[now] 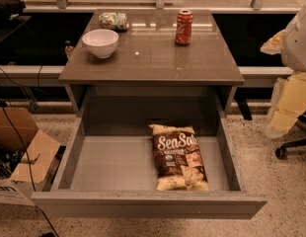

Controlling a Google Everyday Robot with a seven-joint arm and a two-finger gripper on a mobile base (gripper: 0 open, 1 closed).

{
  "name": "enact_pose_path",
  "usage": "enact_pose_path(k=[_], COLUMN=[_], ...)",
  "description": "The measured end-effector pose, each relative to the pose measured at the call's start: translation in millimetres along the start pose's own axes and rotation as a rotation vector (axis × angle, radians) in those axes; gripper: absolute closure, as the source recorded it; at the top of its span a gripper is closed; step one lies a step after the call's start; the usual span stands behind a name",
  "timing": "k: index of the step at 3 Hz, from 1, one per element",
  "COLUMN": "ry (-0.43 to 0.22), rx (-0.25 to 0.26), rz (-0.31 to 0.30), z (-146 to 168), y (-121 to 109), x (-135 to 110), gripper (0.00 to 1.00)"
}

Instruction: Pick brown chip bag from top drawer and place on counter

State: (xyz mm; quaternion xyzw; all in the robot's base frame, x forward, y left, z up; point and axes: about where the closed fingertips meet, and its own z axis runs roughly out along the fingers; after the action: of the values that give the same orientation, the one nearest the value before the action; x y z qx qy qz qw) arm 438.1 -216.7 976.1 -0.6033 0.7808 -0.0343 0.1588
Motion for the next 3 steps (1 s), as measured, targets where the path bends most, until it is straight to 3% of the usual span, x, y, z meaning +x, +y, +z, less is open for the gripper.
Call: enact_pose_path(k=[2, 3], ry=[-0.021, -0.075], rx=[0.004, -0.022], rz=[0.020, 0.085], z=[5, 29], y=[-1, -1], x=[-4, -12], gripper=[0.00, 0.00])
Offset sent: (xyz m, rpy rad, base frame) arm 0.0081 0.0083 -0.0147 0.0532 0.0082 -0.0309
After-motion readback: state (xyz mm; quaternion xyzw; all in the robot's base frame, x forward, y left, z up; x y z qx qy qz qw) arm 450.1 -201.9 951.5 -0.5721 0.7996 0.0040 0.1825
